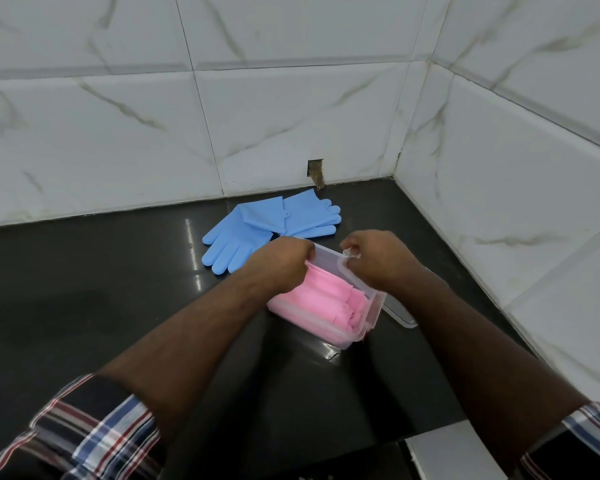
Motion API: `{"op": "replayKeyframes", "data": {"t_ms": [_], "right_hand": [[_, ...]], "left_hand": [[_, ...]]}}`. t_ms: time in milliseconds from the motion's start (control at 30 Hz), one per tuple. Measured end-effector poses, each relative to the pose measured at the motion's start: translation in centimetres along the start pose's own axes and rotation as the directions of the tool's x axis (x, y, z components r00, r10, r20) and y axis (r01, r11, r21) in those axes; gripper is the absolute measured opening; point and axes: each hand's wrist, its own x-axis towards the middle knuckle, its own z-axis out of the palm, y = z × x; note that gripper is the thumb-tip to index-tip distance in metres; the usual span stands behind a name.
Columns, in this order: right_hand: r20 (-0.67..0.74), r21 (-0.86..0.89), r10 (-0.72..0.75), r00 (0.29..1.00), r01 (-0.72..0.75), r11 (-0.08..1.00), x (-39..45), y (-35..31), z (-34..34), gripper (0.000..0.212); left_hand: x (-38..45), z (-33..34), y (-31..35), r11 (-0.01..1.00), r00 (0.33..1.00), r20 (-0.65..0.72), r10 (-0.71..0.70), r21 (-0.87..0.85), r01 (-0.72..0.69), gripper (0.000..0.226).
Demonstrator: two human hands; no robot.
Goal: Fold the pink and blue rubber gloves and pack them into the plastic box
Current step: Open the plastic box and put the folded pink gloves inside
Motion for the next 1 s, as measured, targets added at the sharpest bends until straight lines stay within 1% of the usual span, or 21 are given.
{"op": "replayKeyframes", "data": {"t_ms": [67,133,200,300,400,467,567,633,867,933,1000], "right_hand": [[-0.035,0.015,0.058,0.998,-0.057,0.998,0.3,1.2,0.1,0.040],[-0.006,0.036,0.080,0.997,-0.080,0.996,0.4,1.9,0.6,0.038],[0.024,0.072,0.072,0.997,-0.074,0.995,0.5,2.3,1.4,0.032],[0.015,0.045,0.087,0.996,-0.087,0.995,0.3,2.6,2.4,0.028],[-0.044,0.028,0.154,0.987,-0.153,0.988,0.0,3.2,3.0,0.027],[-0.073,0.016,0.196,0.978,-0.196,0.981,-0.3,3.8,2.9,0.024],[-0.120,0.001,0.245,0.962,-0.246,0.969,-0.7,5.1,2.5,0.022],[-0.141,-0.005,0.268,0.953,-0.272,0.962,-0.9,5.9,2.1,0.020],[-0.223,-0.042,0.361,0.905,-0.379,0.924,-1.4,9.1,1.2,0.016],[-0.257,-0.047,0.382,0.888,-0.407,0.912,-1.5,9.9,1.0,0.018],[-0.262,-0.061,0.393,0.881,-0.422,0.905,-1.5,10.0,0.8,0.021]], "left_hand": [[-0.5,0.4,-0.8,0.997,0.996,-0.077,-0.047,-0.058,0.043,0.027],[-0.9,1.1,-1.4,0.989,0.983,-0.157,-0.094,-0.127,0.074,0.024],[-1.2,1.6,-1.6,0.983,0.970,-0.214,-0.117,-0.166,0.082,0.024],[-1.2,2.0,-1.3,0.981,0.961,-0.255,-0.107,-0.184,0.060,0.024],[-0.8,1.9,-0.7,0.980,0.956,-0.282,-0.086,-0.198,0.030,0.022],[-0.6,2.1,-0.1,0.985,0.951,-0.299,-0.074,-0.169,0.024,0.021],[-0.2,2.7,0.7,0.988,0.950,-0.307,-0.051,-0.151,0.004,0.023],[0.2,3.1,1.4,0.985,0.952,-0.305,-0.012,-0.169,-0.041,0.022],[1.0,4.3,4.1,0.923,0.962,-0.265,0.066,-0.351,-0.160,0.022],[0.9,4.3,4.4,0.912,0.967,-0.240,0.090,-0.369,-0.177,0.025],[0.7,4.2,4.2,0.913,0.967,-0.236,0.098,-0.364,-0.182,0.029]]}}
